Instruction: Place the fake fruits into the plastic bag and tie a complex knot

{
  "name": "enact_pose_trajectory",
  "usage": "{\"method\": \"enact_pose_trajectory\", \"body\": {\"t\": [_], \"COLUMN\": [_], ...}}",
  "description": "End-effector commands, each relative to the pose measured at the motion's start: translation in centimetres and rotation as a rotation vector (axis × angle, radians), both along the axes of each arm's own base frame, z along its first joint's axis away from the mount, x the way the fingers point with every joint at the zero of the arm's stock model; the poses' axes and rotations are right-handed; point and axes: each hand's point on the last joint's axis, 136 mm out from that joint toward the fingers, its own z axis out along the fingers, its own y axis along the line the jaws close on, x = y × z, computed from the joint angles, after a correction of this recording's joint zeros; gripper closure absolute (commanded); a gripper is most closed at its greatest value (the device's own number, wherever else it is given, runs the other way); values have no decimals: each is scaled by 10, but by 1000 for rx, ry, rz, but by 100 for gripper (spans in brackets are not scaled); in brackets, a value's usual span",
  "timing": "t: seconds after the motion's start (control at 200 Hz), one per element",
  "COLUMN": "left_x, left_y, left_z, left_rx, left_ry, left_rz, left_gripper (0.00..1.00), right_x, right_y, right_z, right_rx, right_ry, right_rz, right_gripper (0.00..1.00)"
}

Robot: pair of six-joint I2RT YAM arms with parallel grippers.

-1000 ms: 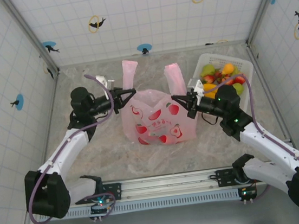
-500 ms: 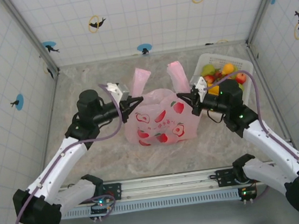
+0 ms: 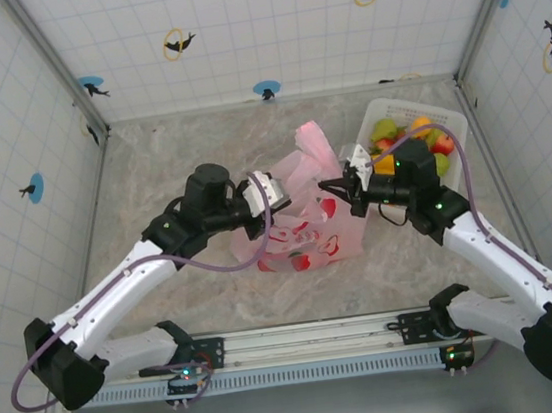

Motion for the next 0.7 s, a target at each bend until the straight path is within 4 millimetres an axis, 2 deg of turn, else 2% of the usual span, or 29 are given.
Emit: {"method": "enact_pose_trajectory", "body": {"t": [0.0,0.21,0.425,0.555,0.696], "left_x": [-3,-9,-6,-5,-8], "left_y": [-6,-19,-26,-28,-31], "left_z": [1,-3,-1,0,1], "left_rx": [66,93,125,130,122], "left_ry": [-82,-107,-130,-147,-150], "left_rz": [-50,-111,-144,-156,-183], "left_gripper": [100,100,100,100,100], "right_x": [-6,-12,-18,-24,-28], "right_y": [7,11,9,7,5], "right_z": [16,12,6,9,16], "right_rx": [-7,-29,-55,-44,-22], "right_ry": [-35,-29,-30,-50,-78], "right_rz": [51,86,102,112,117], "right_gripper": [95,89,80,68,60]}}
